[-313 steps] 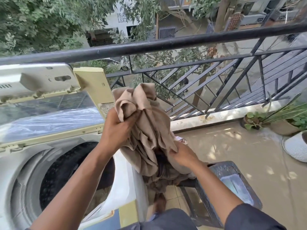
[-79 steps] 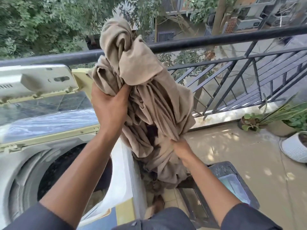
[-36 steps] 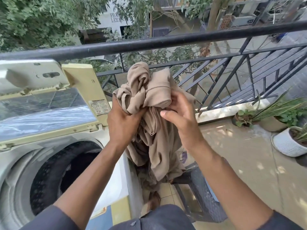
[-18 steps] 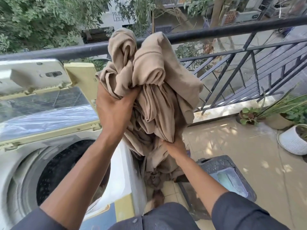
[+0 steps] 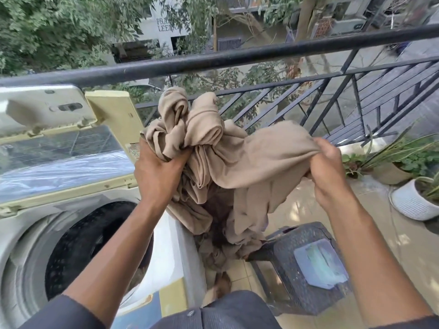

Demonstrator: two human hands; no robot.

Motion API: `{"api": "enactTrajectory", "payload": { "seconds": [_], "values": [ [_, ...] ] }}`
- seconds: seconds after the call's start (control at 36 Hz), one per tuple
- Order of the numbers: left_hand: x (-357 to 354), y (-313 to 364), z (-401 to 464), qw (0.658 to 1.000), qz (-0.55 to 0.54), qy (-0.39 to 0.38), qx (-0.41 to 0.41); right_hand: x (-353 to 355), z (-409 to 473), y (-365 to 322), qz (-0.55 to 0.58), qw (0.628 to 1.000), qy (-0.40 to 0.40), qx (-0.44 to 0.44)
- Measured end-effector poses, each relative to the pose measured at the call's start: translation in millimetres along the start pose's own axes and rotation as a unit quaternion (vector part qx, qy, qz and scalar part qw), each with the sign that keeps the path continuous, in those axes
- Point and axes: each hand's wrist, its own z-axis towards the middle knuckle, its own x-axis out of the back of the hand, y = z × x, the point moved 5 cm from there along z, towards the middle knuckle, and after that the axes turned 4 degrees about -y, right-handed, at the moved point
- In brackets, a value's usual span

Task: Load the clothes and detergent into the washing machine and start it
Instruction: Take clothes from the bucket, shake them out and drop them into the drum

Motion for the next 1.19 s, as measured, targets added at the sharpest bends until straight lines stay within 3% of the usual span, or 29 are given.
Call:
{"api": "enactTrajectory", "payload": {
  "seconds": [0.17, 0.25, 0.39, 0.47, 0.58, 0.69, 0.78, 0.86, 0.94, 1.03, 1.08, 1.14, 1.19],
  "values": [
    [-14, 1, 3, 0.998, -0.024, -0.061, -0.010, -54, -31, -54, 0.022, 0.976, -0.182, 0.116],
    [-19, -1, 9, 0.994, -0.035, -0.104, -0.024, -80, -41, -53, 0.021, 0.960, -0.253, 0.115],
    [-19, 1, -1, 0.965, -0.149, -0.215, -0.022, -108, -59, -43, 0.065, 0.930, -0.346, 0.109],
    [-21, 7, -11, 0.954, -0.137, -0.262, -0.054, -121, -70, -36, 0.086, 0.919, -0.377, 0.078],
    [-24, 10, -17, 0.966, -0.073, -0.235, -0.083, -131, -81, -26, 0.091, 0.913, -0.395, 0.043],
    [-20, -2, -13, 0.990, -0.015, -0.140, -0.031, -128, -88, -16, 0.062, 0.914, -0.399, 0.044],
    [-16, -3, -12, 0.992, -0.036, -0.107, -0.061, -120, -88, -19, 0.070, 0.906, -0.415, 0.045],
    [-16, -8, -8, 0.989, -0.077, -0.094, -0.079, -104, -77, -23, 0.056, 0.920, -0.380, 0.073],
    [-17, -13, -7, 0.985, -0.138, -0.074, -0.077, -84, -61, -3, -0.018, 0.941, -0.333, 0.057],
    [-15, -12, -5, 0.979, -0.193, -0.043, -0.053, -67, -40, 44, -0.189, 0.932, -0.310, 0.014],
    [-14, -9, -3, 0.973, -0.223, -0.045, -0.047, -58, -29, 79, -0.311, 0.892, -0.324, -0.058],
    [-13, -2, -1, 0.967, -0.245, -0.050, -0.039, -57, -27, 104, -0.413, 0.827, -0.362, -0.116],
    [-11, 7, -2, 0.964, -0.258, -0.045, -0.039, -63, -26, 129, -0.452, 0.793, -0.385, -0.136]
  ]
}}
